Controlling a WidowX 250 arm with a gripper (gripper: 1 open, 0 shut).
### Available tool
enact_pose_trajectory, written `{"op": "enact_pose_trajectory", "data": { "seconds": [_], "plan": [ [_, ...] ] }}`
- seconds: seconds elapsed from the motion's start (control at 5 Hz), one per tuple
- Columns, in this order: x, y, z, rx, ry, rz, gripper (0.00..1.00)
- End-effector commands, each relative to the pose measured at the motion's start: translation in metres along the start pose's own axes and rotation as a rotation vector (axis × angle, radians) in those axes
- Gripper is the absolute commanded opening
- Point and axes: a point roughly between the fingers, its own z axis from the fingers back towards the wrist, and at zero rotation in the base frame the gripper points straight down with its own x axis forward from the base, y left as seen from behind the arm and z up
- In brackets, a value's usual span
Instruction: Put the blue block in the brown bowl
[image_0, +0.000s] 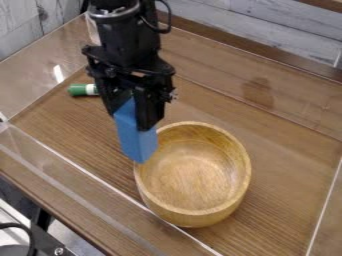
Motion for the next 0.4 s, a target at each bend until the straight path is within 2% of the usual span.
{"op": "enact_pose_trajectory", "data": {
  "seconds": [0.0,0.2],
  "plan": [
    [0.0021,-0.0063,0.0089,0.008,-0.038,-0.017,0.0],
    [0.0015,-0.0103,0.0081,0.007,-0.034,-0.025,0.0]
  ]
}}
